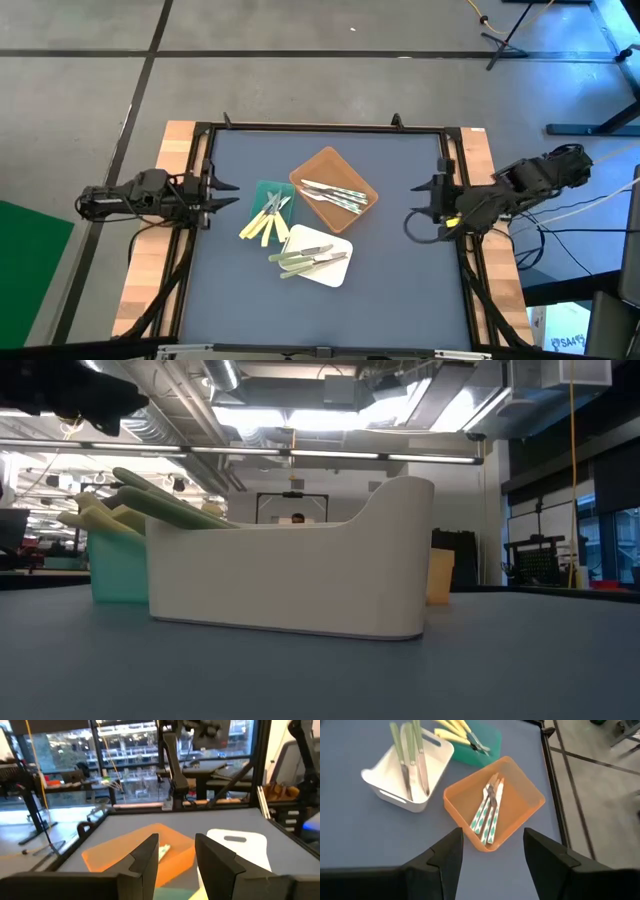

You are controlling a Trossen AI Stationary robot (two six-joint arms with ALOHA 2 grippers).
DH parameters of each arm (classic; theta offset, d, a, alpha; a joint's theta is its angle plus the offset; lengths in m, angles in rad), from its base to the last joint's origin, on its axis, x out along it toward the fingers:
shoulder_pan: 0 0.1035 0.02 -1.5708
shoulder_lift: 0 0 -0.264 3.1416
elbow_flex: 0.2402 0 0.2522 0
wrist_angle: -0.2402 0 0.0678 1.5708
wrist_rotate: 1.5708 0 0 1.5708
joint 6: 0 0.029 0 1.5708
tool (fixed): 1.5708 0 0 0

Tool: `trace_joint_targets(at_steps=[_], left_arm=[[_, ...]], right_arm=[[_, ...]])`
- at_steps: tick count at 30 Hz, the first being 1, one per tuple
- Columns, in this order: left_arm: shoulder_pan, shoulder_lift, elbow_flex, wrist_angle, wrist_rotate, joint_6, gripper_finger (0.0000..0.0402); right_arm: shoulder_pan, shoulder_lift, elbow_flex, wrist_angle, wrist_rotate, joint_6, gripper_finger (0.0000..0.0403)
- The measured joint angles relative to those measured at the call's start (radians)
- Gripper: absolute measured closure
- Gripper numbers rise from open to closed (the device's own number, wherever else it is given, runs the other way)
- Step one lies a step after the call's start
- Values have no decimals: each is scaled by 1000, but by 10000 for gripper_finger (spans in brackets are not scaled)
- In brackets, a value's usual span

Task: Sort silverware by color (type)
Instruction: Return to Home Position

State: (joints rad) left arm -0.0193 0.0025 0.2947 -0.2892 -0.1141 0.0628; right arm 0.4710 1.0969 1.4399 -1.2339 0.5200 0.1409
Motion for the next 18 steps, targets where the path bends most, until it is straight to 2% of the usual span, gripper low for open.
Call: trace_joint_targets(at_steps=[5, 18], left_arm=[[0, 0, -51, 63, 0, -8, 279], [0, 0, -218, 269, 0, -7, 279]], right_arm=[[1, -91, -42, 35, -16, 11, 210], [1, -427, -412, 331, -18, -15, 210]])
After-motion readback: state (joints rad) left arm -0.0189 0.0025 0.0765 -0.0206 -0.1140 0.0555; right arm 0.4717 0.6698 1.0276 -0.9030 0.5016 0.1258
